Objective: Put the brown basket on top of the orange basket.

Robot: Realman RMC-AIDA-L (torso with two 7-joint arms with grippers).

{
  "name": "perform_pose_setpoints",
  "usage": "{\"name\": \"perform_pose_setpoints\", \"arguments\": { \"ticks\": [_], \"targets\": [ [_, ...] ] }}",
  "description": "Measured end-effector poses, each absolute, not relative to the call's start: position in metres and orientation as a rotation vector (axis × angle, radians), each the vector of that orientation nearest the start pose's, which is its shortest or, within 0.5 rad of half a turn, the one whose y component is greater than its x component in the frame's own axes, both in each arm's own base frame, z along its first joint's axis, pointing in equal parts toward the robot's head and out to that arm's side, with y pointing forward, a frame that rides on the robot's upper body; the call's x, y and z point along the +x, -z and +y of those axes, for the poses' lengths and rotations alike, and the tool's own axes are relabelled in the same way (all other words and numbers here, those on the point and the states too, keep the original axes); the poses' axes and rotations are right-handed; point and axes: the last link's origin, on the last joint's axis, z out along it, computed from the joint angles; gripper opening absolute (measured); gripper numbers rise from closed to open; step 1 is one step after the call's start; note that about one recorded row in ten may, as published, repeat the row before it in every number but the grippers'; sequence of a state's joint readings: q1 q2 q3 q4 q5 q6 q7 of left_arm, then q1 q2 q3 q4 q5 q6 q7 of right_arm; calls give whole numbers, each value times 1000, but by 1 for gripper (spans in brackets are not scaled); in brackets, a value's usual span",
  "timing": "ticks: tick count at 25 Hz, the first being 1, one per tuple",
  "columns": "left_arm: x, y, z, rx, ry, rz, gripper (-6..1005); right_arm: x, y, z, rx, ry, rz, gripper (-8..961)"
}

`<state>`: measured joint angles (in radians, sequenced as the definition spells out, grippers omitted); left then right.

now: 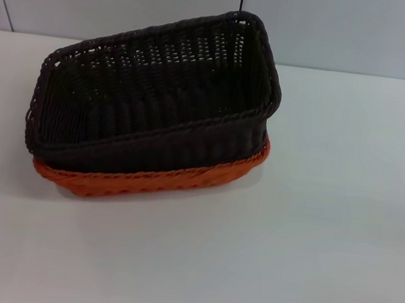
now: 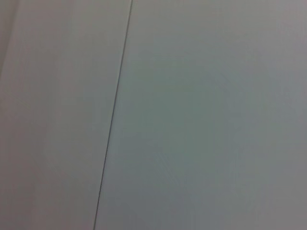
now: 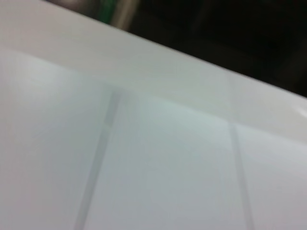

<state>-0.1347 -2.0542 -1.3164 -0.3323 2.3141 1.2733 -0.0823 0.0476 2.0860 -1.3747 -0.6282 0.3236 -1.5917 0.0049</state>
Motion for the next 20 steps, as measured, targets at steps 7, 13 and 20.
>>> {"name": "perform_pose_setpoints", "arguments": {
  "ticks": [7, 13, 20],
  "targets": [
    [-397, -69, 263, -1044, 538, -529, 844, 372, -99, 241, -960, -652, 224, 698],
    [-394, -64, 269, -1060, 542, -534, 844, 373, -80, 250, -1088, -722, 331, 717],
    [-395, -58, 263, -1083, 536, -542, 844, 374, -76, 261, -1110, -707, 366, 808]
  ]
}}
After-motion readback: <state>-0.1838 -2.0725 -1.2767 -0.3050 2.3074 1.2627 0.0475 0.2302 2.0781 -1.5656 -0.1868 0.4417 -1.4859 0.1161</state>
